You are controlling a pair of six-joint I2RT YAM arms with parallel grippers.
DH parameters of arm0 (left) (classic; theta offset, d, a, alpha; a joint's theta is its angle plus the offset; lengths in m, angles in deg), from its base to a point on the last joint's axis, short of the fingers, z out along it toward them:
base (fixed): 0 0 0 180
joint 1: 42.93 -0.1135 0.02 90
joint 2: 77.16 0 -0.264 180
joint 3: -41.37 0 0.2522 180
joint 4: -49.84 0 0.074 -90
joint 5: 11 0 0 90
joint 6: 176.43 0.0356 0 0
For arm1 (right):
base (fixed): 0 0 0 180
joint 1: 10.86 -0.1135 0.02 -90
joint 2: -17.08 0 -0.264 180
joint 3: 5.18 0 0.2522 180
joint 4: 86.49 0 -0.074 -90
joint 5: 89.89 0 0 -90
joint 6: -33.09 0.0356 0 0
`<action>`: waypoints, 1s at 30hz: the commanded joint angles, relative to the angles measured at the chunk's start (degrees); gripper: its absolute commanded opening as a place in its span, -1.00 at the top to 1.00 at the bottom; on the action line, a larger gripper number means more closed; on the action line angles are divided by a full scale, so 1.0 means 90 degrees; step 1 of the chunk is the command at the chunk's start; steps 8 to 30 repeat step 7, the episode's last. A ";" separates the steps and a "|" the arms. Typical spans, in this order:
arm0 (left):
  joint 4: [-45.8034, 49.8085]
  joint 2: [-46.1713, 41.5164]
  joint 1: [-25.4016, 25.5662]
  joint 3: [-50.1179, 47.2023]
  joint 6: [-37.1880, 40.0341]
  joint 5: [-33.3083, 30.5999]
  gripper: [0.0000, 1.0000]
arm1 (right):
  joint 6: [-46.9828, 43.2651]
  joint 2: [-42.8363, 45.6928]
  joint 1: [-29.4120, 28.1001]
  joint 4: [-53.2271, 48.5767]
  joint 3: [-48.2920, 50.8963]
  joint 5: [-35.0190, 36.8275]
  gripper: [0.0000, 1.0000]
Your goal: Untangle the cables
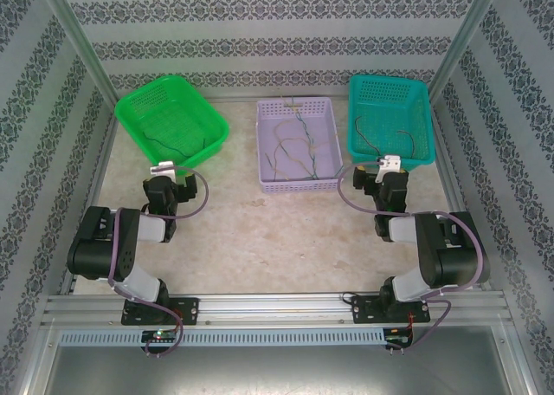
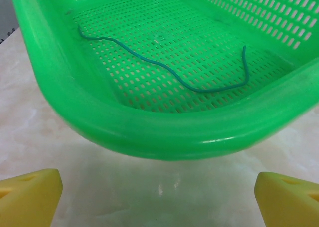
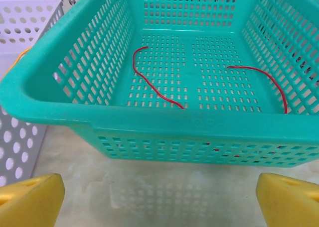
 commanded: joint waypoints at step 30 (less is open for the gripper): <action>-0.0130 -0.0054 0.0053 0.0125 0.0192 0.0028 -0.99 | -0.0133 -0.0030 -0.0140 0.0498 0.0031 0.0386 -0.96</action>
